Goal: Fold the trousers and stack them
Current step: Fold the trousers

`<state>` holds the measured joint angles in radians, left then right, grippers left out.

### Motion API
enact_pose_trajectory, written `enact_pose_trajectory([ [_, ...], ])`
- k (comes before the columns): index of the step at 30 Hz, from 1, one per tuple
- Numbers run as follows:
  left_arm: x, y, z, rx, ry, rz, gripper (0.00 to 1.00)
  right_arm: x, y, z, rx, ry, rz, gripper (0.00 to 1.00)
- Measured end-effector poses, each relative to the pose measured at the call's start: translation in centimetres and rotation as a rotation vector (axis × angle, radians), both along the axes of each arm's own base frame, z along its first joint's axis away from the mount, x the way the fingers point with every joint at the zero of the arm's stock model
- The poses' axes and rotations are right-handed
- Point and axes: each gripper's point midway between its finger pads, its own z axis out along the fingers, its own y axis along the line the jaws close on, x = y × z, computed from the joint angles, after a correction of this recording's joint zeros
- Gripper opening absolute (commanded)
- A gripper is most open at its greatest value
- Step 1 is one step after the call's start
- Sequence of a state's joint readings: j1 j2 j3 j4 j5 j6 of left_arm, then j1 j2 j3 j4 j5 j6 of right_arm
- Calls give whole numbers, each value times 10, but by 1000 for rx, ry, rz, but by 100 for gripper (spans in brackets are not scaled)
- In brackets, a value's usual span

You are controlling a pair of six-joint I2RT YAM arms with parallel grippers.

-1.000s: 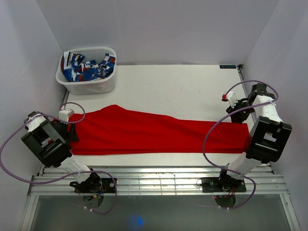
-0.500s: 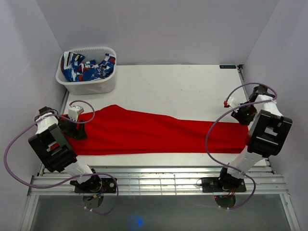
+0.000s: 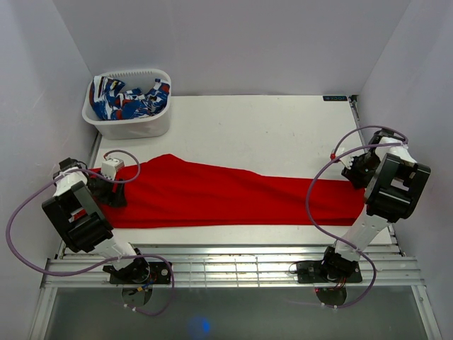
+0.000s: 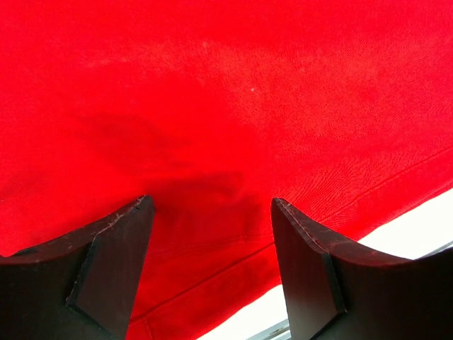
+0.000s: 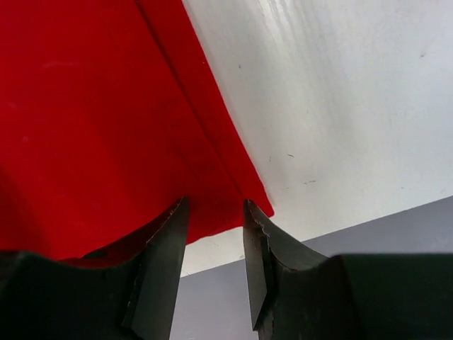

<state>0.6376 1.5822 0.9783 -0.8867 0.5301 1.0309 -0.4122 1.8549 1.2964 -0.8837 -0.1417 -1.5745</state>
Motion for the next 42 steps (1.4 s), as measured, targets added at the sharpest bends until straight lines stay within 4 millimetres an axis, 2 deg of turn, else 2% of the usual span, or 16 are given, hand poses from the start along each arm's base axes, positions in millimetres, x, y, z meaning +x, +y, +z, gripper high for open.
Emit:
enact_pose_trajectory([
  [7,-1,0,-4,5,0,-1,78,-11,8,0,37,43,30,43],
  [15,-1,0,-4,5,1,1,78,-13,8,-9,45,72,25,45],
  [17,-1,0,-5,5,0,0,78,-12,7,-12,45,82,22,38],
  [18,-1,0,-5,5,0,0,77,-11,7,-11,43,78,22,28],
  [20,-2,0,-6,6,0,0,74,-9,5,-11,36,72,20,18],
  [21,-2,0,-7,9,-1,0,73,-9,5,-11,34,74,17,8],
  [25,-1,2,-9,23,-6,-2,68,-10,4,-11,28,78,7,8],
  [31,0,4,-10,33,-8,0,66,-9,3,-5,22,63,8,8],
  [32,0,5,-10,34,-7,0,66,-9,3,-3,19,57,8,9],
  [33,0,5,-10,34,-8,0,66,-8,3,-1,17,52,7,25],
  [35,0,5,-10,35,-8,0,66,-5,1,3,12,41,0,39],
  [36,0,5,-10,35,-8,0,66,-3,0,5,9,34,-2,53],
  [38,0,5,-10,35,-8,0,66,1,-1,8,5,22,-4,58],
  [42,0,5,-10,37,-8,0,66,4,-3,10,1,13,-7,57],
])
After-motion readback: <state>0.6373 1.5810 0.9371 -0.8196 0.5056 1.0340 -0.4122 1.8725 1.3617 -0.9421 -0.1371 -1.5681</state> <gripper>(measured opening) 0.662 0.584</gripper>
